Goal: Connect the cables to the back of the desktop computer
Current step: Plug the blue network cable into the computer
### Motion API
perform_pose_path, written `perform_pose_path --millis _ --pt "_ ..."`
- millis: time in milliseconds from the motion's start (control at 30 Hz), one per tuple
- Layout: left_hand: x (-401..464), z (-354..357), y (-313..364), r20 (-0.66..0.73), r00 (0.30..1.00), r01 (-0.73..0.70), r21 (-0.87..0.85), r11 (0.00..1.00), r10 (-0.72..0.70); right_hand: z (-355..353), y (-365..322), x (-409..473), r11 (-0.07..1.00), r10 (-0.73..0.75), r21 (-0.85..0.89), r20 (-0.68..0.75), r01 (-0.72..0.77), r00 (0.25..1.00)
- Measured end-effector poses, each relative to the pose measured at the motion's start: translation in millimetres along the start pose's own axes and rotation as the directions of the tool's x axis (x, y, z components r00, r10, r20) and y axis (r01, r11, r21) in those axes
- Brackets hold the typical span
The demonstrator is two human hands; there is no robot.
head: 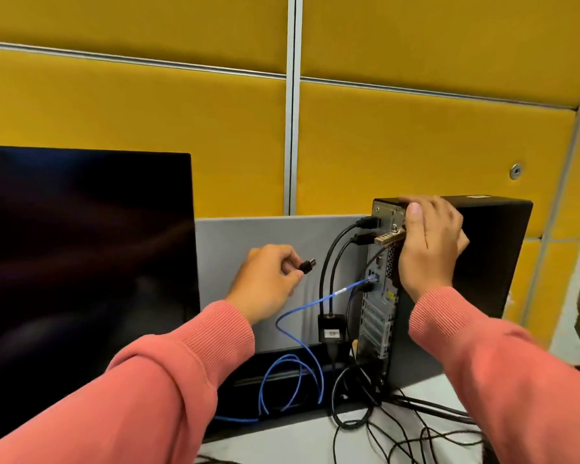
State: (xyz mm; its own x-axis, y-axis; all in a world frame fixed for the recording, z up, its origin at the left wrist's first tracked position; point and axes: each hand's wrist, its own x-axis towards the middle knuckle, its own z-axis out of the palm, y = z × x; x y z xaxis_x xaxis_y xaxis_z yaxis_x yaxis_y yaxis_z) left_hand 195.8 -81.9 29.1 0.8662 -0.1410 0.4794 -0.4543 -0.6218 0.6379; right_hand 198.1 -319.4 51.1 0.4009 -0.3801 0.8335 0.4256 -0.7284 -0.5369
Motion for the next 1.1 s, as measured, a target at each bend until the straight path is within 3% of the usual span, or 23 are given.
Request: perform_pose_path --millis 167,500,867,1100 --pt "35 28 -14 0.077 0.996 -0.035 -0.01 0.999 0.035 14 8 -1 0.997 -0.073 0.004 -0.124 0.074 0.99" --pt "63 78 -20 0.284 0.957 0.053 -0.378 0.924 0.061 29 20 -2 0.989 -0.141 0.008 -0.226 0.146 0.964" --pt "70 86 -17 0.285 0.938 -0.086 -0.356 0.931 0.196 29 21 -3 0.989 -0.14 0.007 -0.224 0.145 0.965" --pt "81 85 -16 0.294 0.922 -0.184 -0.237 0.954 0.251 30 20 -2 0.99 -0.135 0.016 -0.222 0.142 0.966"
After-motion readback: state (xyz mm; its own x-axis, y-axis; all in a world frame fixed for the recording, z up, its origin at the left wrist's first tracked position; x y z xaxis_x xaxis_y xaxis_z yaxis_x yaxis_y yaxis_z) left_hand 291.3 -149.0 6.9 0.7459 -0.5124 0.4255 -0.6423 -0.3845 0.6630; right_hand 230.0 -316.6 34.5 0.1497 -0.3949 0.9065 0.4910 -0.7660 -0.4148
